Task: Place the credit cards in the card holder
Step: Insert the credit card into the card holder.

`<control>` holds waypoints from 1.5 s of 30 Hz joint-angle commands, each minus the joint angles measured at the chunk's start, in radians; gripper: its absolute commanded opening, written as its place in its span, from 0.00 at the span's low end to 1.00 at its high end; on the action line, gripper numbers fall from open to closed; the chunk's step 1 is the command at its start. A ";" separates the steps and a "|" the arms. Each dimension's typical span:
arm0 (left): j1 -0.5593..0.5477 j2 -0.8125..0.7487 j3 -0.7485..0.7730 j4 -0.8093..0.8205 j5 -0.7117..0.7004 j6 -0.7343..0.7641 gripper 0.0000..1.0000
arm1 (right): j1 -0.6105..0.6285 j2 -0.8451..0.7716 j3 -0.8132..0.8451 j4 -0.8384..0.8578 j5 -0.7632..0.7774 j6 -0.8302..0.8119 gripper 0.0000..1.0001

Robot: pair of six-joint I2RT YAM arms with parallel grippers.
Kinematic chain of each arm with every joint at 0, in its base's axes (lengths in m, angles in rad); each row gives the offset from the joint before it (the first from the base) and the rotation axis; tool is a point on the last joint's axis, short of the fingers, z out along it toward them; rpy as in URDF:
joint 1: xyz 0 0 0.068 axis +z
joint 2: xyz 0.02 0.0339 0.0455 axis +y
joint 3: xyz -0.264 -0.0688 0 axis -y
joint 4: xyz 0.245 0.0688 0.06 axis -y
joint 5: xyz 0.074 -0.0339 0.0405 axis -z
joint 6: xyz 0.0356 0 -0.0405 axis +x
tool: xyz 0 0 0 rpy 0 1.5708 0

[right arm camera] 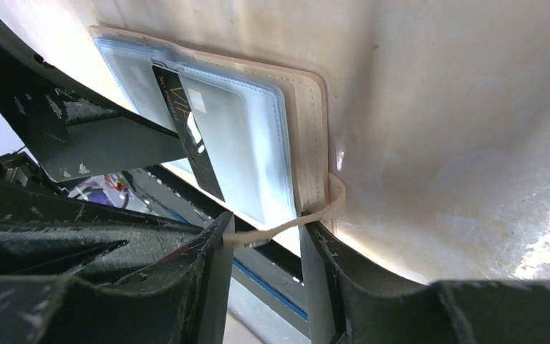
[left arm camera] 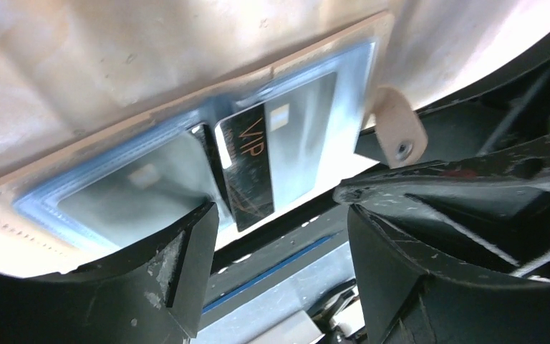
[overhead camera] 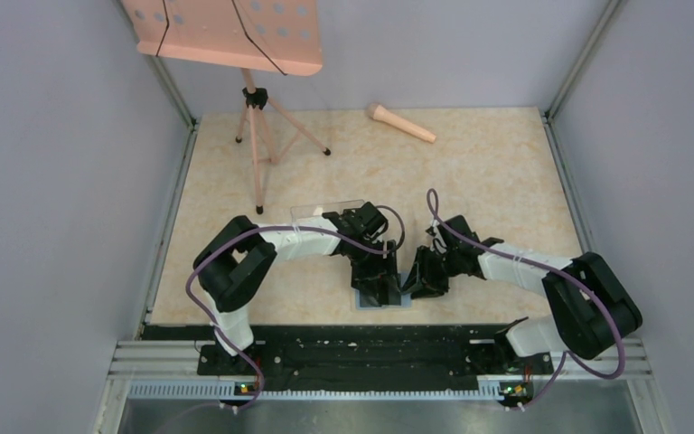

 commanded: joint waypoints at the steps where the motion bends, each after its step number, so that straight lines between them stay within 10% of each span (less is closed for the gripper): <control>1: -0.006 -0.053 0.024 -0.125 -0.071 0.077 0.72 | 0.011 -0.050 0.016 -0.007 0.028 0.002 0.40; 29: -0.021 0.073 0.112 0.048 0.085 0.045 0.48 | 0.003 0.009 0.009 -0.011 0.015 -0.004 0.39; 45: -0.018 -0.141 0.075 -0.007 -0.139 0.099 0.60 | 0.003 -0.017 0.055 -0.046 0.021 -0.030 0.40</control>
